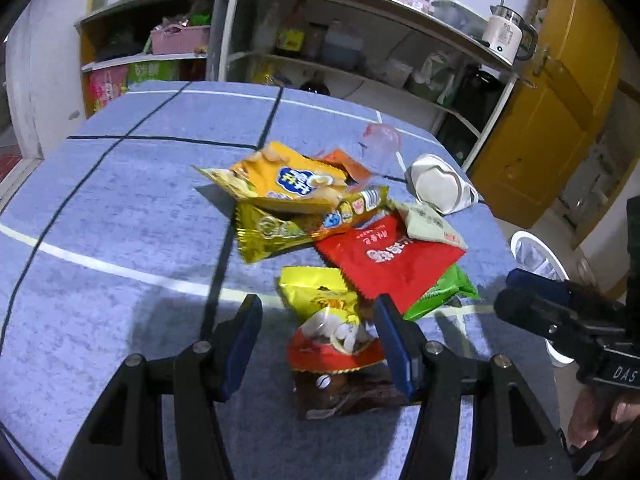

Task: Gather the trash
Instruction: 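Move both tools back over the snack packets on the table, then grasp a yellow snack packet with the left tool while the right tool grasps the green packet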

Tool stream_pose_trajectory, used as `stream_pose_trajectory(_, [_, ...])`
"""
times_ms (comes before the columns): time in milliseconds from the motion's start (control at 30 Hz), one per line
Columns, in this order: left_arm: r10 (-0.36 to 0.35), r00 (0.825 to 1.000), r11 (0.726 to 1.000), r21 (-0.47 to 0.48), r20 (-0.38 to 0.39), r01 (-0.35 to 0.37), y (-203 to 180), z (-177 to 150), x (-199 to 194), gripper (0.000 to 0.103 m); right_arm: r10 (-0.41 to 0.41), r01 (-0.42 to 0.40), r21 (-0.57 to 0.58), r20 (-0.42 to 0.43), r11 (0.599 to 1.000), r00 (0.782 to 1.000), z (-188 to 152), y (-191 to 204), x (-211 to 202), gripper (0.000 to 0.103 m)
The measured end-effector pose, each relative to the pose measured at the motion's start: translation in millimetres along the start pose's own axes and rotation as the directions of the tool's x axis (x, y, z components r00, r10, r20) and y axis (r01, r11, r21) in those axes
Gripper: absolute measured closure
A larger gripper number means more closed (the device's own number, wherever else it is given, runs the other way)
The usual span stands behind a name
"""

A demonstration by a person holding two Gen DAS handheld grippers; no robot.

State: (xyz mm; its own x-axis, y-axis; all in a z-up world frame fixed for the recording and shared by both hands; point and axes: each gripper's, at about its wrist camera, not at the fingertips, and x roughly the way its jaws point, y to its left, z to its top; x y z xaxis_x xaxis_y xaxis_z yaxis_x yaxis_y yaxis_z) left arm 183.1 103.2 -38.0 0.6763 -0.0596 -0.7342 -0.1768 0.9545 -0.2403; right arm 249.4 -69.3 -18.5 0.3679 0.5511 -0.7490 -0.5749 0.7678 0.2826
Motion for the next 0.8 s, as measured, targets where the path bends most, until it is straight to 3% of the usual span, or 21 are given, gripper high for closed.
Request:
stream_pose_trajectory(133, [0.018, 1.000, 1.000, 0.009, -0.005, -0.018, -6, 1, 4, 0.044, 0.001, -0.001, 0.008, -0.009, 1.000, 1.000, 6, -1, 7, 0.041])
stream_pose_trajectory(167, [0.030, 1.000, 0.999, 0.016, -0.003, -0.030, -7, 2, 3, 0.048, 0.004, -0.004, 0.007, -0.009, 1.000, 1.000, 8, 0, 8, 0.041])
stream_pose_trajectory(200, [0.036, 0.999, 0.999, 0.020, -0.002, -0.036, -7, 2, 3, 0.062, 0.007, -0.006, 0.005, -0.011, 1.000, 1.000, 9, 1, 10, 0.041])
stream_pose_trajectory(333, [0.045, 0.999, 0.999, 0.004, 0.005, -0.045, 0, 0, -2, 0.068, 0.005, -0.005, -0.010, -0.027, 1.000, 1.000, 14, 5, 19, 0.041])
stream_pose_trajectory(667, [0.033, 0.998, 0.999, -0.016, 0.058, -0.032, 18, -3, -23, 0.072, -0.047, 0.042, -0.052, -0.089, 0.998, 0.995, 18, 18, 53, 0.047])
stream_pose_trajectory(800, [0.032, 0.998, 0.999, -0.016, 0.058, -0.031, 22, -4, -25, 0.072, -0.054, 0.051, -0.051, -0.074, 0.997, 0.996, 21, 18, 52, 0.061])
